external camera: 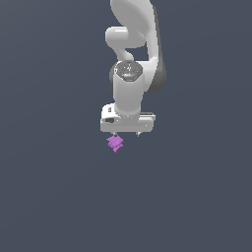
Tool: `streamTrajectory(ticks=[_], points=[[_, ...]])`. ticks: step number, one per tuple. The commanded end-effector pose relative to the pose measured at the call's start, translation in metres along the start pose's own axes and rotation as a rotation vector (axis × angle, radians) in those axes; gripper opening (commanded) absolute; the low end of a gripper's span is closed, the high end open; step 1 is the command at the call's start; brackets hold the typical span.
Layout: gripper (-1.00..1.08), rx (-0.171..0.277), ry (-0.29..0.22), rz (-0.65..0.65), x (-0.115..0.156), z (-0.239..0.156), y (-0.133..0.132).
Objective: Pick up the object and move it to a goal position.
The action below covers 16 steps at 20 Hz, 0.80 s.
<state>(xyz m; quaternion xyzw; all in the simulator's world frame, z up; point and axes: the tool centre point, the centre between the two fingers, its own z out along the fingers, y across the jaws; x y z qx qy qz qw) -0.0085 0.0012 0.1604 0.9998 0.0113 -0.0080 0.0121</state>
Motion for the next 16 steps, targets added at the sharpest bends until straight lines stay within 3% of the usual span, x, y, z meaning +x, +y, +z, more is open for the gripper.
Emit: streamTrajectory(ticks=[1, 11, 16], points=[[1.0, 0.0, 0.0, 0.0, 0.0, 0.0, 0.0], [1.0, -0.012, 0.01, 0.0, 0.0, -0.007, 0.026], [1.0, -0.012, 0.01, 0.0, 0.0, -0.007, 0.027]])
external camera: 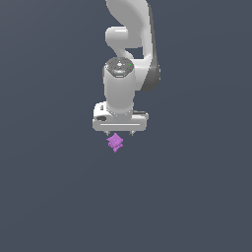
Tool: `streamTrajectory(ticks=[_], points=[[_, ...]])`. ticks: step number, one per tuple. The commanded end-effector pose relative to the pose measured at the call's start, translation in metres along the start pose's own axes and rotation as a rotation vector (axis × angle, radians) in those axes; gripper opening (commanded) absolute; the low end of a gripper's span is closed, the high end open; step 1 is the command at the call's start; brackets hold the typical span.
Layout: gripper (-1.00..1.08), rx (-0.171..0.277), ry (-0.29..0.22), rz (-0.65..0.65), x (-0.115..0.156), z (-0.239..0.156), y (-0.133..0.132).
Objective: Pick up the object and move it to a goal position.
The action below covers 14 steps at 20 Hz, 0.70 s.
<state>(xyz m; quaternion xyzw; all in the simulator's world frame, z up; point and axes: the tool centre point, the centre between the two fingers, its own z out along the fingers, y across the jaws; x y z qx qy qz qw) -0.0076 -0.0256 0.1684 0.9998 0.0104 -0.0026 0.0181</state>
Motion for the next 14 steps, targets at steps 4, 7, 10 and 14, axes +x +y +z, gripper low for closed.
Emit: streamTrajectory(ticks=[4, 7, 10, 14], points=[[1.0, 0.001, 0.0, -0.022, -0.001, 0.003, 0.0], [1.0, 0.001, 0.0, -0.05, -0.002, 0.006, 0.002], [1.0, 0.003, 0.0, -0.089, -0.004, 0.011, 0.004], [1.0, 0.005, 0.0, -0.159, -0.007, 0.019, 0.007]])
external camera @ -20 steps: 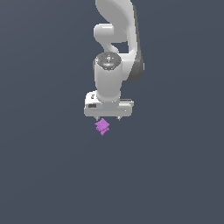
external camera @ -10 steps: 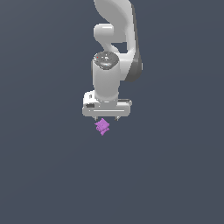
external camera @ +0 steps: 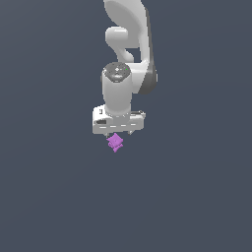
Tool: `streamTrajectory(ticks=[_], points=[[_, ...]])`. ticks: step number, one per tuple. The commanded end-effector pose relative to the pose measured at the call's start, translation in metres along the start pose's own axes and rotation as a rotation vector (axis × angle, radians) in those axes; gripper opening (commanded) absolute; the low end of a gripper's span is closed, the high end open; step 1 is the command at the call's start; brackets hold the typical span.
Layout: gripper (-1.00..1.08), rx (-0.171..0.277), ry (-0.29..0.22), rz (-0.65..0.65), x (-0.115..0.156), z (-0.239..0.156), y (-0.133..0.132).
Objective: Pick up the object and move it to a goal position.
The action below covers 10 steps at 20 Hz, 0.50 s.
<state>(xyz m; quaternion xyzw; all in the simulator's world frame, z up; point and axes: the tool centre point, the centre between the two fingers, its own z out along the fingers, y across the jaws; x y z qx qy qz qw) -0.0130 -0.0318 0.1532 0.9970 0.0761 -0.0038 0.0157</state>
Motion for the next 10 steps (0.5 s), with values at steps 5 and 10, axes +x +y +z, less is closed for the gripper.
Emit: streamTrajectory(ticks=[5, 10], points=[[1.0, 0.005, 0.001, -0.141, -0.007, 0.016, 0.005], [1.0, 0.011, 0.004, -0.264, -0.014, 0.03, 0.009]])
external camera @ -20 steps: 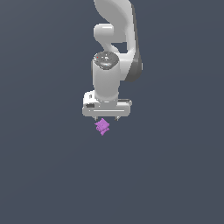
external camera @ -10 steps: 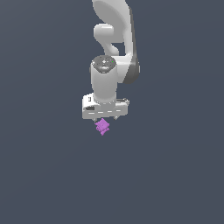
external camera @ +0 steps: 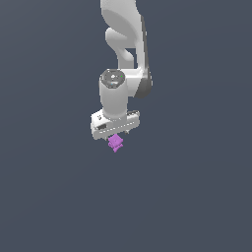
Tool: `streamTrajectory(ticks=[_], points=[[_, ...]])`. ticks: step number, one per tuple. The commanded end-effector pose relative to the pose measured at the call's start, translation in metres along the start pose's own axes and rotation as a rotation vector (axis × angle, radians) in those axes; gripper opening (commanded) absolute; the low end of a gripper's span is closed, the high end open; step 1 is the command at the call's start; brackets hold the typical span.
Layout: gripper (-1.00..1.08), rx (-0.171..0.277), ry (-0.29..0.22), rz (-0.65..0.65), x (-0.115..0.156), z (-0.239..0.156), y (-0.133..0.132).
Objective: Pick up the object and move it to a goal position.
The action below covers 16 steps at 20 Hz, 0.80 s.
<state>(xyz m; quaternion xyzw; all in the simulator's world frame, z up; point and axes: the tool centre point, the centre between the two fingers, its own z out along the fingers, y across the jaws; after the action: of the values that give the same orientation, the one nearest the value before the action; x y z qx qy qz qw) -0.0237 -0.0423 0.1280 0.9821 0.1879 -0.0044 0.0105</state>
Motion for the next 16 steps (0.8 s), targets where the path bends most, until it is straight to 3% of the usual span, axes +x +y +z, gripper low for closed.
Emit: streamTrajectory(ticks=[1, 16], points=[[1.0, 0.003, 0.002, -0.063, -0.004, 0.007, 0.001], [1.0, 0.015, 0.014, -0.334, -0.021, 0.035, 0.004]])
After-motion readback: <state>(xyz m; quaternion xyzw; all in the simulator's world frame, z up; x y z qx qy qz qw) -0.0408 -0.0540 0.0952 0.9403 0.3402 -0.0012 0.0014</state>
